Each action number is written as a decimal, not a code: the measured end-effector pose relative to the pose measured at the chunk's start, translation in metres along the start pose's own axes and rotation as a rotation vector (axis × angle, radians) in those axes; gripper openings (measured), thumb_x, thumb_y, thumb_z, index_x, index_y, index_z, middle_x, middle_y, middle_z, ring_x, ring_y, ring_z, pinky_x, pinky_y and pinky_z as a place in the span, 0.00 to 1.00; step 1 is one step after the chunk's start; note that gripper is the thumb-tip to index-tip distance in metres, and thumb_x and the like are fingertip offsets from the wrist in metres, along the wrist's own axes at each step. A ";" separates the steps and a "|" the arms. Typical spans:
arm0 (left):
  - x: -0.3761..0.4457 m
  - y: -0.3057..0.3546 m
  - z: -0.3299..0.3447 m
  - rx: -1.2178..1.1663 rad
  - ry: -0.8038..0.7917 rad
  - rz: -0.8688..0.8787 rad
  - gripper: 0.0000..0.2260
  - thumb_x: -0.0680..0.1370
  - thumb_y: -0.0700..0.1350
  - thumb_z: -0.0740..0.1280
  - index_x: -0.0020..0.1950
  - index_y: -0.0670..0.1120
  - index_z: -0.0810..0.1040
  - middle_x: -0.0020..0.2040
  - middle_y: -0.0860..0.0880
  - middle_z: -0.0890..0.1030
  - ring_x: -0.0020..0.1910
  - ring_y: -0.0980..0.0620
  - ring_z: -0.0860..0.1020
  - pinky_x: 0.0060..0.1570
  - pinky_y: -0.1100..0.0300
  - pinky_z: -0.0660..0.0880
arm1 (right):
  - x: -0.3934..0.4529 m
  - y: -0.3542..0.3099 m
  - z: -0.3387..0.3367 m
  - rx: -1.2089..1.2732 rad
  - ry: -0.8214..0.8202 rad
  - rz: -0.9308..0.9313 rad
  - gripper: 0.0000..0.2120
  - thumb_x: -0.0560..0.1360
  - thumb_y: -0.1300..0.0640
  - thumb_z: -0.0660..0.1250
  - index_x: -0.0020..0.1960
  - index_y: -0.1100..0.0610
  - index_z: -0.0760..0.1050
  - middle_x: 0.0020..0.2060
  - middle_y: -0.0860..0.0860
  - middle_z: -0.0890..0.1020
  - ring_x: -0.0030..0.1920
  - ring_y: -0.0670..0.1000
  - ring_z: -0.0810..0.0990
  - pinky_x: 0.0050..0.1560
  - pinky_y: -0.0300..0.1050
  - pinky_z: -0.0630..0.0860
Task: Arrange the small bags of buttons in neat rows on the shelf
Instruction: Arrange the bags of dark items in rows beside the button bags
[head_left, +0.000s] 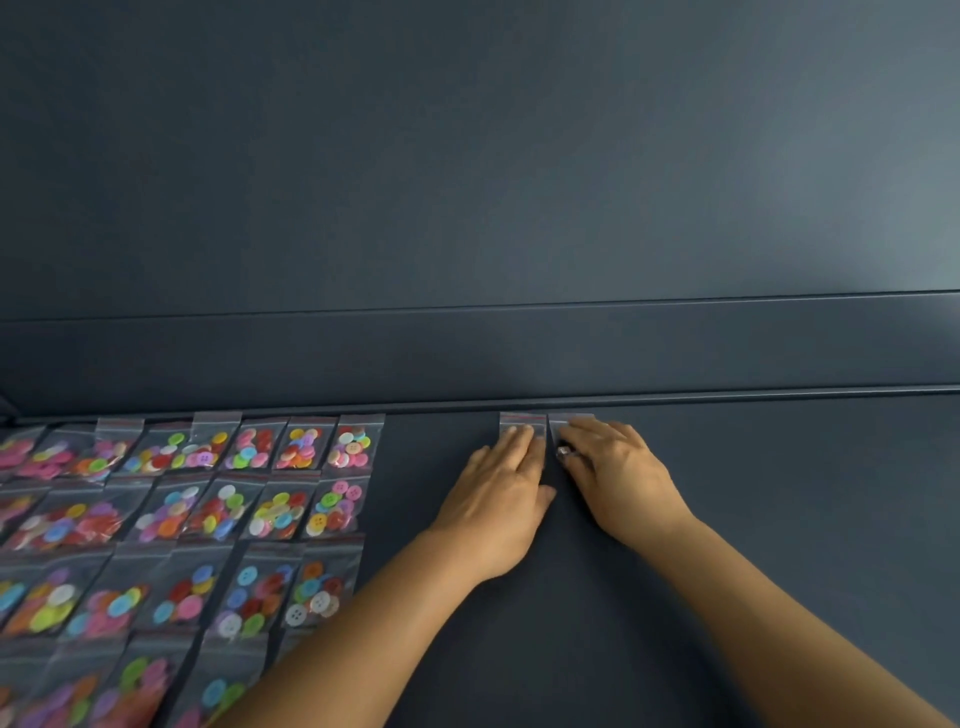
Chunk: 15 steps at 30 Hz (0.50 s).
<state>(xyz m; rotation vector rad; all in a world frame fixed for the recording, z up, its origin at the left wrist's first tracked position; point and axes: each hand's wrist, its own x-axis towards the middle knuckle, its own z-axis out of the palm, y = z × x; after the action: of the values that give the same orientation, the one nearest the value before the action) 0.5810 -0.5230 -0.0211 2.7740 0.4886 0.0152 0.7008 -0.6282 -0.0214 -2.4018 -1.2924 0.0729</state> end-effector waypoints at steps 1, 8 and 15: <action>-0.003 0.000 0.001 0.002 -0.018 -0.006 0.26 0.83 0.50 0.50 0.77 0.44 0.44 0.78 0.48 0.42 0.76 0.53 0.39 0.72 0.58 0.39 | -0.003 0.001 0.000 -0.027 -0.050 -0.019 0.19 0.80 0.53 0.56 0.70 0.53 0.67 0.70 0.47 0.68 0.71 0.50 0.62 0.68 0.40 0.61; 0.006 0.003 0.003 -0.028 -0.070 -0.071 0.26 0.83 0.51 0.48 0.77 0.45 0.42 0.78 0.49 0.39 0.76 0.53 0.38 0.72 0.57 0.39 | -0.003 0.000 -0.003 -0.054 -0.233 -0.014 0.23 0.82 0.54 0.49 0.76 0.53 0.52 0.76 0.48 0.55 0.76 0.47 0.49 0.75 0.46 0.51; 0.018 0.013 0.004 -0.045 -0.086 -0.094 0.26 0.83 0.51 0.48 0.77 0.44 0.42 0.78 0.48 0.40 0.76 0.52 0.38 0.74 0.56 0.40 | -0.001 0.010 -0.008 -0.027 -0.201 -0.016 0.22 0.82 0.56 0.51 0.75 0.53 0.57 0.75 0.48 0.59 0.76 0.47 0.53 0.74 0.45 0.55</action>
<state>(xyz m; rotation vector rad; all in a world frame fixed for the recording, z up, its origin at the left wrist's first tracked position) 0.6029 -0.5299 -0.0210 2.6919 0.5886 -0.1131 0.7096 -0.6360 -0.0182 -2.4574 -1.4076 0.3013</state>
